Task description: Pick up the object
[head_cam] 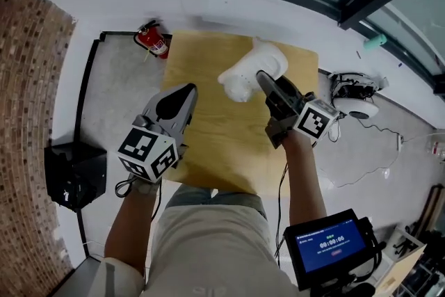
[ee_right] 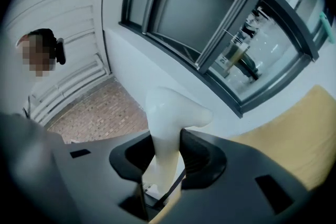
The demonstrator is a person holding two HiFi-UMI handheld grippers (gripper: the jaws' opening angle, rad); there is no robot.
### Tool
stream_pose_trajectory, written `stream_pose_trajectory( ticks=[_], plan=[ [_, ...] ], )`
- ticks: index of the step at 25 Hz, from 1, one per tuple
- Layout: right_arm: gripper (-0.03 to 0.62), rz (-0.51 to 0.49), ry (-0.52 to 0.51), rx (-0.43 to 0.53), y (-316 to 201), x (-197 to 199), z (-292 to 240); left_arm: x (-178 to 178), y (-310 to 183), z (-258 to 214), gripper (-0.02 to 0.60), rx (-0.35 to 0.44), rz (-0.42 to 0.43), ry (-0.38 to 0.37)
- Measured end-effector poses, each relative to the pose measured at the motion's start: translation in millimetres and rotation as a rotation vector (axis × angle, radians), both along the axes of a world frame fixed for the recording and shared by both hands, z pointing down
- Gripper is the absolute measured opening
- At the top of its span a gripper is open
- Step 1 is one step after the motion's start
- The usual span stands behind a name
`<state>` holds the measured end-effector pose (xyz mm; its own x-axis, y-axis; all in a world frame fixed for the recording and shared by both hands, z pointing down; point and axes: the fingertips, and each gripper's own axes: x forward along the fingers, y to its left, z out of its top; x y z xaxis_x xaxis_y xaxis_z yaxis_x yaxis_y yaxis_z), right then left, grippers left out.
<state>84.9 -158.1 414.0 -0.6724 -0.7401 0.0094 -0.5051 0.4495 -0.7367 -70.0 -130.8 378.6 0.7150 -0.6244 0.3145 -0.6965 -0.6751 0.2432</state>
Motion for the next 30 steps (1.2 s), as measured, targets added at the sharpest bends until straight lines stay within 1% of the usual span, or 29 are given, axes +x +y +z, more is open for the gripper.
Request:
stream_pose_trajectory(
  ticks=[2,3,6,8,11,13,16,20,30],
  plan=[
    [0.141,0.006,0.018,0.066,20,0,-49,0,4,-26,0.009,0.040,0.017,0.036],
    [0.141,0.010,0.042,0.082,27,0,-64,0,3,-35,0.009,0.057,0.025,0.055],
    [0.141,0.019,0.096,0.119,34,1,-89,1,-13,-47,0.009,0.097,0.053,0.114],
    [0.141,0.037,0.116,0.150,44,1,-108,5,-16,-61,0.009,0.129,0.084,0.142],
    [0.141,0.066,0.133,0.203,76,4,-147,16,1,-97,0.009,0.192,0.131,0.176],
    [0.141,0.075,0.132,0.225,93,5,-163,23,13,-117,0.009,0.220,0.152,0.201],
    [0.141,0.080,0.118,0.234,104,4,-169,30,20,-128,0.009,0.238,0.169,0.214],
    [0.141,0.072,0.127,0.238,105,-2,-166,32,21,-127,0.009,0.240,0.177,0.209],
    [0.141,0.040,0.127,0.233,105,-15,-165,24,24,-127,0.009,0.234,0.150,0.209]
  ],
)
